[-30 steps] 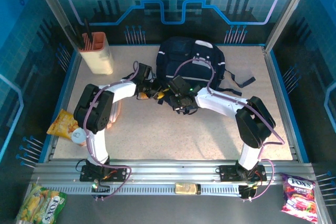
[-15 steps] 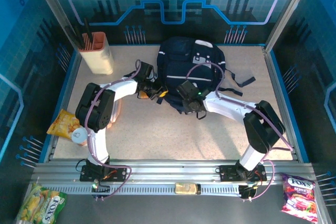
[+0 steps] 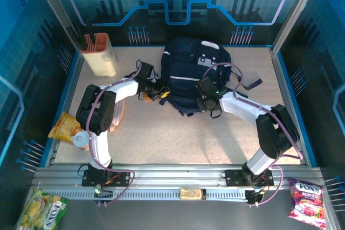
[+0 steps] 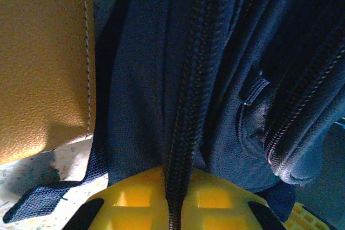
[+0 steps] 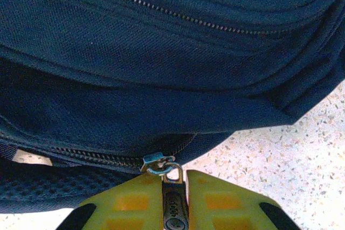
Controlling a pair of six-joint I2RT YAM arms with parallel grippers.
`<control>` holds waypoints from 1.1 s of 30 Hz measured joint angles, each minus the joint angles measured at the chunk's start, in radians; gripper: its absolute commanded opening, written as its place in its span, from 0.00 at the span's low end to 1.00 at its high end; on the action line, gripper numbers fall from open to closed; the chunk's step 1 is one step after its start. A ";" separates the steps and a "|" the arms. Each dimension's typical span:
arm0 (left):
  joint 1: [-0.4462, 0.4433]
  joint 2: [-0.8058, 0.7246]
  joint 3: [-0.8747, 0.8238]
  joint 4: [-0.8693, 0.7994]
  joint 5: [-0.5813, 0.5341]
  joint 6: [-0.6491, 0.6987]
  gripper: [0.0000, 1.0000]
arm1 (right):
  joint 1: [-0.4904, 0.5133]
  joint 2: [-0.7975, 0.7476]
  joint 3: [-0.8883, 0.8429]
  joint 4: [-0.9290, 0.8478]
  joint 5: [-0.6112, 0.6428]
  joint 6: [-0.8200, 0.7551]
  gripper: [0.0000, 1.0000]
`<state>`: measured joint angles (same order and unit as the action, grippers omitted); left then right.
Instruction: Pack books, pencil case, and school supplies into a backpack
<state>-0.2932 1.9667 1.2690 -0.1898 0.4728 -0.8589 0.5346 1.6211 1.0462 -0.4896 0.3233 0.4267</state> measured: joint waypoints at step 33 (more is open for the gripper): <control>-0.199 -0.201 0.074 -0.186 -0.091 0.761 0.70 | -0.064 -0.067 -0.093 0.145 -0.037 -0.025 0.10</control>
<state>-0.4923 1.7657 1.3430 -0.3759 0.3817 -0.0982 0.4702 1.5539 0.9535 -0.3450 0.2867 0.4015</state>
